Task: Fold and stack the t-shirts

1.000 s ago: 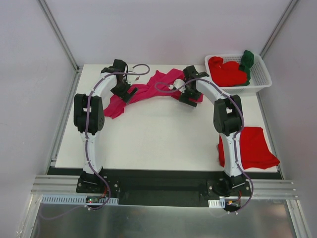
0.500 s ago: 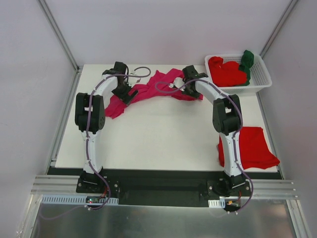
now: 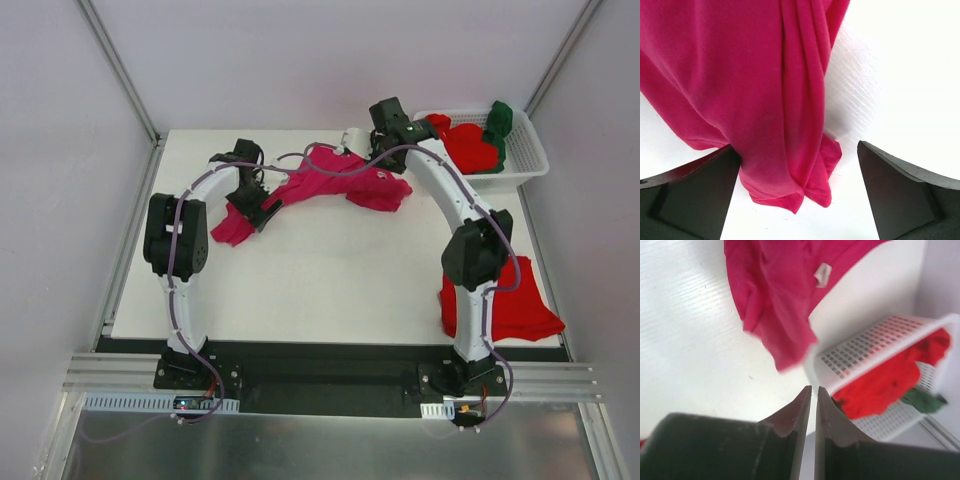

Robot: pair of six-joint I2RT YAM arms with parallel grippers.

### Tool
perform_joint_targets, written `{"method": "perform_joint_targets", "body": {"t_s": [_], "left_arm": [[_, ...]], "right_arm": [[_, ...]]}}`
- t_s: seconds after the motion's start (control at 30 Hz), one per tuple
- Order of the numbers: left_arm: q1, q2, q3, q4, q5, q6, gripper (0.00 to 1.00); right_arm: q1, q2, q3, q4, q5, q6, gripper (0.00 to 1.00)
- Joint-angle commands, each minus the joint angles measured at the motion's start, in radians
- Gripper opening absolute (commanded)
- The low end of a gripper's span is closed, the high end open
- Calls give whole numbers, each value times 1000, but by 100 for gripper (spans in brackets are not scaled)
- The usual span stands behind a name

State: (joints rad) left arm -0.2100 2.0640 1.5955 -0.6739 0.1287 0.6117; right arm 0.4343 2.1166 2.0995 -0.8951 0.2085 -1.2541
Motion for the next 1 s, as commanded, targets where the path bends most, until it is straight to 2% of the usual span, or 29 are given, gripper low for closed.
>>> {"method": "perform_joint_targets", "body": {"t_s": [0.0,0.17,0.27,0.3,0.33,0.37,0.43,0.6,0.73,0.97], "left_arm": [[-5,-64,-22,-12,23,17,99],[-5,-80,-25,0,-9,34,99],[-2,-97,-22,25,-52,60,99],[0,-100,-20,33,-63,65,99],[6,-99,-13,46,-86,66,99],[9,-94,7,50,-95,66,99],[21,-81,33,53,-115,59,99],[31,-62,57,76,-144,59,99],[27,-65,8,66,-130,53,99],[26,-76,29,-70,-40,11,99]], "right_arm": [[18,-125,39,-229,-34,-64,14],[18,-200,-24,-334,-83,-77,15],[23,-221,-61,-344,-142,-9,20],[27,-225,-91,-344,-164,7,36],[33,-228,-110,-344,-200,16,46],[32,-233,-134,-328,-233,31,68],[34,-230,-189,-301,-250,44,76],[34,-185,-196,-289,-259,70,77],[34,-169,-202,-254,-250,73,78],[40,-113,-188,-238,-179,64,77]]}}
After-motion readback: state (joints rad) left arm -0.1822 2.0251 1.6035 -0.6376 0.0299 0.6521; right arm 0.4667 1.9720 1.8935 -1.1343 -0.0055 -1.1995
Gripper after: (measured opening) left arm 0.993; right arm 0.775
